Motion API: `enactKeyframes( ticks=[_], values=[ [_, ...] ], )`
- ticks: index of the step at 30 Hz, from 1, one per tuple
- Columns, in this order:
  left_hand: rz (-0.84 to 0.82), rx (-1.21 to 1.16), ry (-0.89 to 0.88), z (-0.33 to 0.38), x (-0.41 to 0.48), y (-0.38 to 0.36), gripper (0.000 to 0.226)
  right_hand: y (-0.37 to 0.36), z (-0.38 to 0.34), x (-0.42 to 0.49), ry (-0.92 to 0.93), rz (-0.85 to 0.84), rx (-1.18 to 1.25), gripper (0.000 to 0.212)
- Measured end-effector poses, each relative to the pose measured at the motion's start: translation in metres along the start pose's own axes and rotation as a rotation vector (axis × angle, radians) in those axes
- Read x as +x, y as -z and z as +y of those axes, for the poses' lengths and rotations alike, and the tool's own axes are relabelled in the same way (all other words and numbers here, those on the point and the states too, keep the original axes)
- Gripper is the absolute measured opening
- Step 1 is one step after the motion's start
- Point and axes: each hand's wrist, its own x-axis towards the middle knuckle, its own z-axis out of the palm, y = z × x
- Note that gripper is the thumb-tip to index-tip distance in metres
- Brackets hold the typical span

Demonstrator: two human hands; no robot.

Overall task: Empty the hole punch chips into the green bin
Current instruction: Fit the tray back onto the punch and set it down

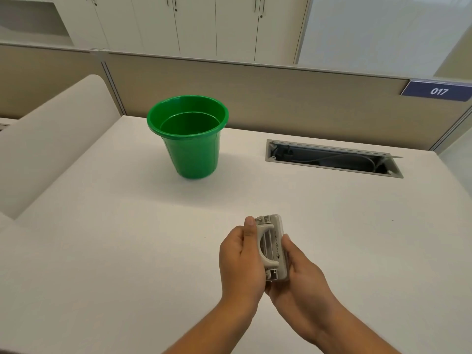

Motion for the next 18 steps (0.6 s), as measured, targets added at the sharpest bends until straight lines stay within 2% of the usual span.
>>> enactKeyframes(
  ticks=[4, 7, 10, 14, 18],
  values=[
    [0.043, 0.059, -0.015, -0.001, -0.001, 0.001, 0.050, -0.003, 0.000, -0.001, 0.054, -0.008, -0.223, 0.038],
    [-0.011, 0.053, 0.018, 0.001, 0.001, 0.005, 0.046, -0.003, 0.000, 0.000, 0.086, 0.052, -0.349, 0.035],
    [-0.089, 0.014, 0.067, 0.005, 0.003, 0.014, 0.044, -0.001, -0.003, 0.001, 0.087, 0.106, -0.320, 0.036],
    [-0.034, 0.107, 0.082, 0.001, 0.011, 0.029, 0.028, 0.005, -0.005, 0.002, 0.067, 0.136, -0.251, 0.039],
    [-0.221, 0.082, 0.193, 0.001, 0.008, 0.033, 0.018, 0.004, -0.006, 0.000, 0.076, 0.120, -0.350, 0.036]
  ],
)
